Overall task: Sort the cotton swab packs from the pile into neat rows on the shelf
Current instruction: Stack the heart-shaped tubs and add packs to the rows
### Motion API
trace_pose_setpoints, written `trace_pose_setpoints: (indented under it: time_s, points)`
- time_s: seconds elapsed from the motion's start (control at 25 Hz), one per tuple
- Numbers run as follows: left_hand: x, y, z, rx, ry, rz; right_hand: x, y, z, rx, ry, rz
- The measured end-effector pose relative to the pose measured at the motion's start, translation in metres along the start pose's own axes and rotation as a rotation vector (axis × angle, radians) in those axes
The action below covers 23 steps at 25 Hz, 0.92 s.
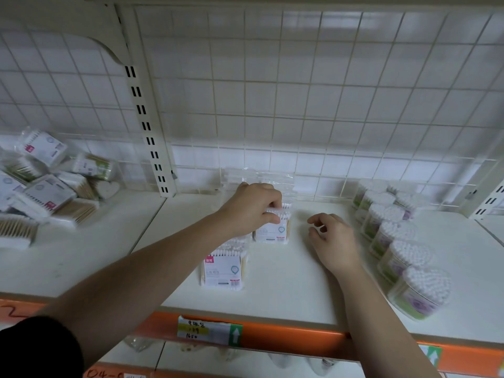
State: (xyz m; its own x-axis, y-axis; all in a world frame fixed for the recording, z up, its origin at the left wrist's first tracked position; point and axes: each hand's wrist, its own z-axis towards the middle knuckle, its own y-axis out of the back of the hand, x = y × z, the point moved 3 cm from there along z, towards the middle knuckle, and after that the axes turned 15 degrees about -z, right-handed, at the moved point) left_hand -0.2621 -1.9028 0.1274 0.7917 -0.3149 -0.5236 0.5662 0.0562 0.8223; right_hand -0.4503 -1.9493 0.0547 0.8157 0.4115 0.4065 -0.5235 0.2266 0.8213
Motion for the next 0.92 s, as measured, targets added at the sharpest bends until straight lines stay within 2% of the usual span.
trace_pose_setpoints:
  time_s: [0.28, 0.44, 0.64, 0.92]
  points:
    - [-0.002, -0.003, 0.007, -0.013, -0.02, -0.017, 0.002, 0.001, -0.002, 0.027, -0.011, 0.024]
    - [0.001, -0.003, 0.01, -0.043, 0.016, 0.052, 0.002, 0.002, -0.002, 0.035, -0.018, 0.032]
    - [-0.002, 0.005, 0.007, -0.107, 0.034, 0.079, 0.01, 0.011, -0.002, -0.012, -0.011, 0.116]
    - [-0.011, 0.036, -0.06, -0.446, 0.037, 0.114, 0.067, 0.051, 0.006, -0.174, 0.127, 0.24]
